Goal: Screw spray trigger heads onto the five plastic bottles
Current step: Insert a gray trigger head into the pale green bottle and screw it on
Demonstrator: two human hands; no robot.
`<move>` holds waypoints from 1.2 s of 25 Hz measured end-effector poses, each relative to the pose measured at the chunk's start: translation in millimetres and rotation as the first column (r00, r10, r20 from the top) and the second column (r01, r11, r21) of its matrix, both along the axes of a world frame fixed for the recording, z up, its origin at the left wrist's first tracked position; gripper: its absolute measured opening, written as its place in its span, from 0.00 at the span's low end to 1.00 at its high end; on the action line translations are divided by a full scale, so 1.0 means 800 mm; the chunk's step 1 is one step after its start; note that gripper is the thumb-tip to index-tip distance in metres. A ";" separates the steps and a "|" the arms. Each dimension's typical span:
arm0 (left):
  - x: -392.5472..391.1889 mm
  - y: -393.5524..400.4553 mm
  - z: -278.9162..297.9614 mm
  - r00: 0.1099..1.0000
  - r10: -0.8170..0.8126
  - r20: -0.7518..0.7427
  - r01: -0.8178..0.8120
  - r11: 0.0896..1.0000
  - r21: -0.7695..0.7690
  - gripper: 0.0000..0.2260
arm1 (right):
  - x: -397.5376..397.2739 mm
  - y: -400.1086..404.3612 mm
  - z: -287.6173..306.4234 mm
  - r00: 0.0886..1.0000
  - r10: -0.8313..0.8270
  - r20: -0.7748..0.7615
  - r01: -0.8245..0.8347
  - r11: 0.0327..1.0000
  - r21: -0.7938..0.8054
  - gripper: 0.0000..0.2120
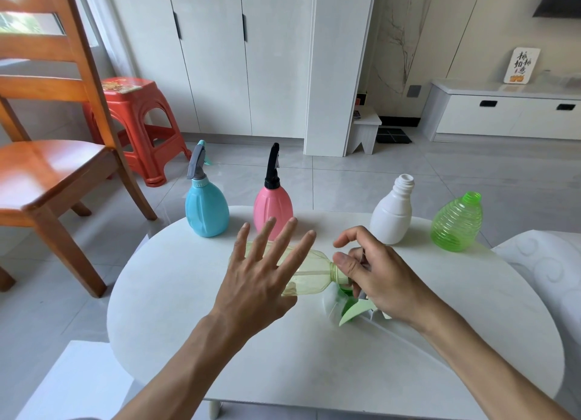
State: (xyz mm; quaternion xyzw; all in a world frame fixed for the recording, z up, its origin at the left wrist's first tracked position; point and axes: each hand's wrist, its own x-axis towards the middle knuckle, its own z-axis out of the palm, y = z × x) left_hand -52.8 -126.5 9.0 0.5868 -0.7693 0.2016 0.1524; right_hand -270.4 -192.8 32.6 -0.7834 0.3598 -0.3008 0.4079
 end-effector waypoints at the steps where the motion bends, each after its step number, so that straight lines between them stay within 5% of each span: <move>1: 0.000 0.000 0.000 1.000 0.000 0.004 0.000 1.000 0.004 0.51 | 0.000 0.001 0.000 1.000 -0.001 -0.007 0.001 1.000 0.013 0.13; 5: -0.004 0.000 0.000 1.000 0.006 -0.020 -0.005 1.000 0.023 0.51 | -0.003 -0.002 0.006 0.999 0.014 0.028 -0.015 0.999 0.046 0.18; 14: -0.006 -0.001 0.001 0.996 0.030 -0.084 -0.028 0.999 0.028 0.49 | -0.005 0.003 0.018 0.997 0.038 -0.071 -0.043 0.997 -0.071 0.12; 19: -0.002 -0.004 0.000 0.997 -0.002 -0.081 -0.002 0.999 -0.041 0.48 | 0.003 0.015 0.016 0.997 -0.073 -0.013 0.072 0.992 -0.104 0.12; 26: -0.008 -0.004 -0.002 0.998 0.049 -0.050 -0.057 0.982 -0.180 0.43 | 0.011 0.020 0.015 0.966 -0.196 0.166 0.154 0.959 0.239 0.07; 30: -0.020 -0.004 0.002 0.997 0.076 -0.022 -0.079 0.970 -0.232 0.41 | 0.010 0.022 0.022 0.948 -0.195 0.252 -0.020 0.752 0.658 0.10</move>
